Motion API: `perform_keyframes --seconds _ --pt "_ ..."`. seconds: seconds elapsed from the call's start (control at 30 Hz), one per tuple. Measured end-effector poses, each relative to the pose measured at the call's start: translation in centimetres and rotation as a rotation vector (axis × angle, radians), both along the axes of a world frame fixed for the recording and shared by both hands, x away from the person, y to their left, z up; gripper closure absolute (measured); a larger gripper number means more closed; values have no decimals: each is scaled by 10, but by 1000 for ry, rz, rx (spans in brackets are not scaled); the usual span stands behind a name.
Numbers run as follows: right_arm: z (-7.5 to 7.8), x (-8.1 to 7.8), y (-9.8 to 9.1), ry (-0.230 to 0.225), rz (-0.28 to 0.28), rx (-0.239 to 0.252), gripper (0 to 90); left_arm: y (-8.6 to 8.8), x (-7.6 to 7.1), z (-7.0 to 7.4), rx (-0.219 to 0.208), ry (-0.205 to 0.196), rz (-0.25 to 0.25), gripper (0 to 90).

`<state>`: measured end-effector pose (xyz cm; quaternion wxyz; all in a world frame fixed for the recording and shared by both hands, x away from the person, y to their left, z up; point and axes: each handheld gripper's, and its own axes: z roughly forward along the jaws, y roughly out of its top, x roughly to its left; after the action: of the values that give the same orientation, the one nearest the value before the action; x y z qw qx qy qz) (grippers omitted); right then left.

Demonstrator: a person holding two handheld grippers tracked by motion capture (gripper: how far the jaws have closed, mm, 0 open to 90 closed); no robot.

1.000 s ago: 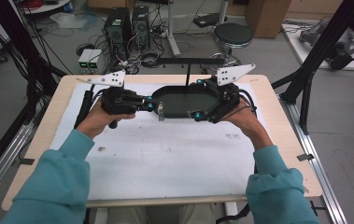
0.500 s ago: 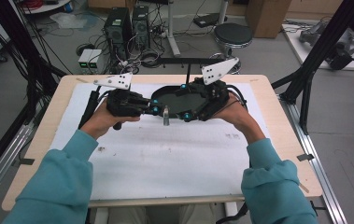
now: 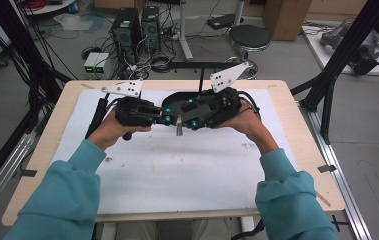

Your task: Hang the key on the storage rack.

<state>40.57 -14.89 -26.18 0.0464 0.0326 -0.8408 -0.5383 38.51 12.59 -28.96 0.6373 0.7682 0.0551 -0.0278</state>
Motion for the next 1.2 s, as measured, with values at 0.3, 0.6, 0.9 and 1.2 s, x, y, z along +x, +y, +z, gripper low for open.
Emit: perform_keyframes --seconds 0.3,0.6,0.9,1.2 --pt "-1 0 1 22 -4 1 625 1 0 0 0 -6 3 882" --pt "-1 0 2 46 -3 -7 695 2 0 1 -7 -10 3 882" --pt "-1 -1 3 36 8 -8 773 1 0 0 -10 -15 -8 882" --pt "0 -1 3 33 -15 -9 876 0 0 0 -13 -16 -19 882"
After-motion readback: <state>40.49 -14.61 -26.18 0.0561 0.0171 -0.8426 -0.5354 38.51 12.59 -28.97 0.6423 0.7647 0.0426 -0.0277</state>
